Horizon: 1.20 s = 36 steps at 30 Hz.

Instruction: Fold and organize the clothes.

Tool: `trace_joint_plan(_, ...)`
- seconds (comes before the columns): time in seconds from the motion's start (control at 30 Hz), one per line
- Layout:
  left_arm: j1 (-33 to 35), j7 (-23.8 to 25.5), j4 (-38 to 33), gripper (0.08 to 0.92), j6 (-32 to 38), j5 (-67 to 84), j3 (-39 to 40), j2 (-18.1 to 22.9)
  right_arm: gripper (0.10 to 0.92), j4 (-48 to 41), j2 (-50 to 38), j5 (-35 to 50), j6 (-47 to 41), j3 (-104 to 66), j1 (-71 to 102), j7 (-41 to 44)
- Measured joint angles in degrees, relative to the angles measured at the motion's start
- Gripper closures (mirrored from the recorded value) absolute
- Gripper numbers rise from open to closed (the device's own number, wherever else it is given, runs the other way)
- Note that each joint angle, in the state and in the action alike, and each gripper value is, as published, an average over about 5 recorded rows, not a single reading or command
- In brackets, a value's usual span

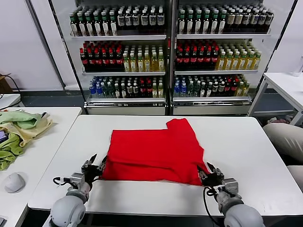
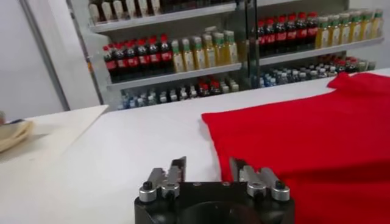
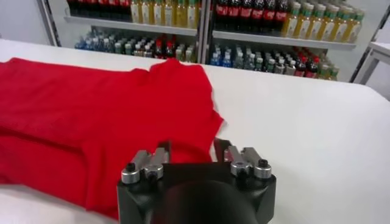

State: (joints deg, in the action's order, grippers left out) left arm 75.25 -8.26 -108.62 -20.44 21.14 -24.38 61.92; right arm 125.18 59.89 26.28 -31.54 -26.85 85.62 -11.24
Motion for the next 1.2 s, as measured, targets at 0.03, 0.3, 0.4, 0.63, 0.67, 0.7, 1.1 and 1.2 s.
trace_joint_plan(0.03, 0.96, -0.24, -1.16, 0.368, -0.34, 0.62, -0.37, -0.14, 0.257, 0.11, 0.05, 0.05, 0.14, -0.27, 0.49, -0.07)
trace_joint_plan(0.3, 6.81, -1.01, -7.43, 0.189, -4.02, 3.52, -1.1, 0.23, 0.203, -1.5, 2.25, -0.2, 1.81, -0.19, 1.75, -1.03)
trace_joint_plan(0.4, 7.6, -1.03, -7.66, 0.179, -5.36, 3.35, -1.19, 0.51, 0.205, -2.51, 3.09, -0.03, 2.32, 0.08, 1.83, -1.35)
trace_joint_plan(0.63, 7.55, -0.24, -6.04, 0.243, -6.68, 4.07, -1.91, 0.48, 0.344, -4.23, 4.08, 1.14, 2.63, 0.96, 1.51, -1.48)
trace_joint_plan(0.67, 7.51, -0.03, -5.8, 0.268, -6.88, 4.21, -1.91, 0.5, 0.37, -4.46, 4.19, 1.36, 2.63, 1.13, 1.41, -1.47)
trace_joint_plan(0.7, 7.51, 0.16, -5.63, 0.294, -7.09, 4.32, -1.9, 0.52, 0.404, -4.67, 4.32, 1.57, 2.63, 1.31, 1.31, -1.43)
trace_joint_plan(1.1, 8.01, 1.83, -5.17, 0.64, -8.2, 4.28, -1.66, 1.04, 0.733, -6.27, 5.35, 2.23, 3.37, 2.3, 0.43, -0.25)
trace_joint_plan(1.2, 8.15, 2.11, -5.19, 0.727, -8.33, 4.05, -1.55, 1.27, 0.819, -6.01, 5.12, 2.18, 3.38, 2.03, 0.78, 0.06)
